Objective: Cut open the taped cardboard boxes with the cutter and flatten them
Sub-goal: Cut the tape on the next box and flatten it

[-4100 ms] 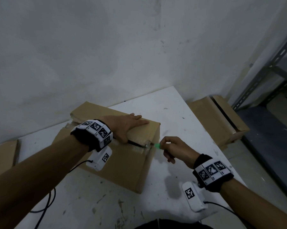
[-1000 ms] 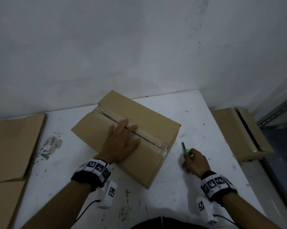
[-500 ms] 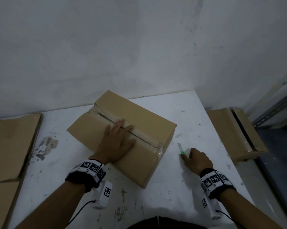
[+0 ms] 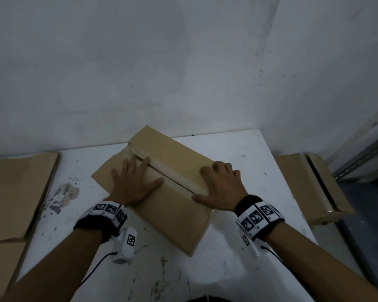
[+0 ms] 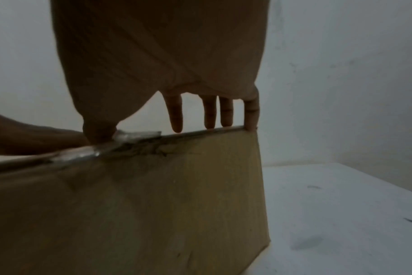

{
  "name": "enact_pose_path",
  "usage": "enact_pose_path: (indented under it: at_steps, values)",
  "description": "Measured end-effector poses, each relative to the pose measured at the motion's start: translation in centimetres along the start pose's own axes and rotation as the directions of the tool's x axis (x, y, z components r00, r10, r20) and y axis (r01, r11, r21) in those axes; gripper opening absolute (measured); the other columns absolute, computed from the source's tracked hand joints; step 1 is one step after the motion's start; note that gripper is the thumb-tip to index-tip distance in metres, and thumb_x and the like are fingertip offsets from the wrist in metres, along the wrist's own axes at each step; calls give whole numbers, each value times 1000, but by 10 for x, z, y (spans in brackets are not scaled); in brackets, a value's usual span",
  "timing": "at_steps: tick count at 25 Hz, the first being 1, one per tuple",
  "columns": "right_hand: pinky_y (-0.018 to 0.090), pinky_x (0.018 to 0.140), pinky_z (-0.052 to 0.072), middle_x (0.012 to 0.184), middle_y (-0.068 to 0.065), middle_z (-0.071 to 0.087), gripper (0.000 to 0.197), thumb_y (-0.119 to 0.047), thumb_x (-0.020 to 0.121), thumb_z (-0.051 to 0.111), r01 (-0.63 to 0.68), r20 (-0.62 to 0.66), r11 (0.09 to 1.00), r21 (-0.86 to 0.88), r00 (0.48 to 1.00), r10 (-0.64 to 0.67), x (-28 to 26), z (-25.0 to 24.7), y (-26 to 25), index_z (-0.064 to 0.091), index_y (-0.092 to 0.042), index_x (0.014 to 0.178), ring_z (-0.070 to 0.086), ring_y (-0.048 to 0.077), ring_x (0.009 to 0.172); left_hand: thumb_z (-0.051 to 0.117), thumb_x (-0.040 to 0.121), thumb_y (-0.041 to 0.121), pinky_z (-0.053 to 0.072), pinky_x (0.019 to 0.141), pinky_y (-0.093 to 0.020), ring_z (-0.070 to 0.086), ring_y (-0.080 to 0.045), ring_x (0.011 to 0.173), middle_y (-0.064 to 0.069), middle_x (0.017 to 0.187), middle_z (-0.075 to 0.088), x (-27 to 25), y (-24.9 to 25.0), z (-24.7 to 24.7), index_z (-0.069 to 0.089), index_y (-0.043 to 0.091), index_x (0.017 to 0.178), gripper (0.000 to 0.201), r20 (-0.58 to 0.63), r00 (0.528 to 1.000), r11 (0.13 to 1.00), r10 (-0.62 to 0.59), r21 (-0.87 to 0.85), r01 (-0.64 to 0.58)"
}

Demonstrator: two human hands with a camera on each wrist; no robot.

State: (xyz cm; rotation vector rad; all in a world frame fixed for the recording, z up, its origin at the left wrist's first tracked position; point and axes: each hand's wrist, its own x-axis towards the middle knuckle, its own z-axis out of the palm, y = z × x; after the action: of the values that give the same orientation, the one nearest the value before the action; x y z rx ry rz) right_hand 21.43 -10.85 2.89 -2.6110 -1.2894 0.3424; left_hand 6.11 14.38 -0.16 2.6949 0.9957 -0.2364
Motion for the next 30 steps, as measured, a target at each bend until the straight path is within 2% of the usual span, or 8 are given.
enact_pose_path:
  at_steps: [6,11,16,20,22,24,28,30]
  values:
    - [49,105,32,144,8,30,89,-78,68,66,21,115,1000,-2,993,-21,24,-6,2,37,-35,140,26,29,133,18,66,95,17,113,-66,26,-33,145,-2,160,27,-18,-19,3,18,40,153,103,-110,992,997,-63,42,68]
    - [48,105,34,143,5,38,90,-77,65,68,109,161,990,-84,982,-95,38,-16,3,40,-35,139,32,26,131,34,70,83,40,97,-53,54,-35,107,-7,124,61,-30,-45,4,52,31,132,82,-335,942,997,33,75,-8]
    - [35,90,46,112,-5,67,80,-80,62,63,237,86,966,-107,970,-228,42,-27,2,61,-30,125,59,21,102,51,67,79,46,93,-51,49,-28,110,0,126,50,-38,-60,4,47,36,128,74,-322,947,981,-9,-187,-54]
    - [22,65,45,79,-13,70,43,-66,75,67,119,106,968,222,984,-145,64,-67,8,77,-30,97,60,6,68,82,70,54,42,99,-59,28,-36,135,-10,152,24,-46,-58,10,30,31,152,100,-451,885,931,-119,-359,-58]
    - [24,55,34,51,-12,53,41,-55,85,67,-11,25,855,519,1000,-2,83,-77,18,70,-21,61,42,9,46,70,75,66,36,107,-59,24,-35,144,-9,162,15,-46,-61,10,16,29,157,105,-376,918,945,-128,-326,-2]
    - [28,56,26,46,-5,32,62,-59,84,69,-111,-72,719,686,973,219,105,-77,25,37,-21,47,30,13,46,39,74,83,32,113,-56,24,-32,148,-10,164,18,-45,-64,8,25,27,156,100,-275,956,978,-105,-203,50]
    - [37,71,47,92,9,57,50,-59,82,70,-321,-159,809,493,881,447,134,-59,22,57,-12,96,56,28,85,19,71,84,26,117,-51,20,-28,150,-10,164,19,-45,-65,7,48,31,145,95,-231,968,985,-96,-162,59]
    - [47,87,49,128,16,46,69,-50,82,74,-407,-159,820,403,851,501,136,-44,19,43,-13,131,50,37,114,20,72,84,26,117,-51,20,-28,150,-10,164,19,-44,-67,8,51,33,141,92,-233,968,985,-95,-161,58]
